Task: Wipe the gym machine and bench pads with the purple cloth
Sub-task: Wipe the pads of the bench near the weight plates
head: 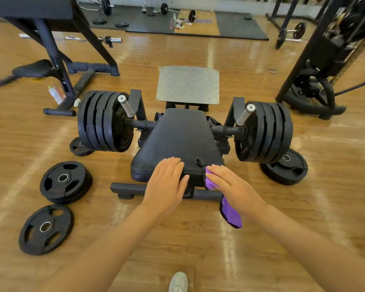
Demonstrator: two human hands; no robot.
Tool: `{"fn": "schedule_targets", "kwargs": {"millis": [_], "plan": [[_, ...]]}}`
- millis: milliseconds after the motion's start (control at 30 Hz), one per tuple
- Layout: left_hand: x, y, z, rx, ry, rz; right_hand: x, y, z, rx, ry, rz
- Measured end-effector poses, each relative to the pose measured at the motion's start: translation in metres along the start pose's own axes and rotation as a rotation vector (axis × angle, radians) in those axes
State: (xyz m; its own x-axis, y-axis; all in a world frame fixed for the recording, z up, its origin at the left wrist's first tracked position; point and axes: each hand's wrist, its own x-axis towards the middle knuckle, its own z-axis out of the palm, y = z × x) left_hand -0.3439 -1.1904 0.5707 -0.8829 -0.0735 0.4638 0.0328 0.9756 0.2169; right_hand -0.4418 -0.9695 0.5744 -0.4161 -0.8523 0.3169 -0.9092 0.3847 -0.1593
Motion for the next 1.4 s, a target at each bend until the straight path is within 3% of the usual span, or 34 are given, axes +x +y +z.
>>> {"fn": "schedule_targets", "kwargs": {"millis": [367, 667, 867, 1033, 1167, 1400], "plan": [[0.028, 0.035, 0.011, 0.019, -0.051, -0.014, 0.02, 0.043, -0.027, -0.015, -0.064, -0.067], [0.027, 0.089, 0.022, 0.16, -0.048, -0.266, 0.025, 0.105, -0.02, 0.21, -0.125, -0.363], [0.017, 0.142, 0.031, 0.271, -0.092, -0.436, 0.027, 0.136, -0.017, 0.272, 0.012, -0.593], [0.015, 0.154, 0.034, 0.317, -0.08, -0.503, 0.049, 0.148, -0.022, 0.276, 0.0, -0.815], [0.019, 0.151, 0.039, 0.326, -0.01, -0.507, 0.066, 0.156, -0.013, 0.245, -0.066, -0.882], [0.023, 0.151, 0.052, 0.334, 0.037, -0.52, 0.094, 0.167, -0.01, 0.35, -0.014, -0.988]]}}
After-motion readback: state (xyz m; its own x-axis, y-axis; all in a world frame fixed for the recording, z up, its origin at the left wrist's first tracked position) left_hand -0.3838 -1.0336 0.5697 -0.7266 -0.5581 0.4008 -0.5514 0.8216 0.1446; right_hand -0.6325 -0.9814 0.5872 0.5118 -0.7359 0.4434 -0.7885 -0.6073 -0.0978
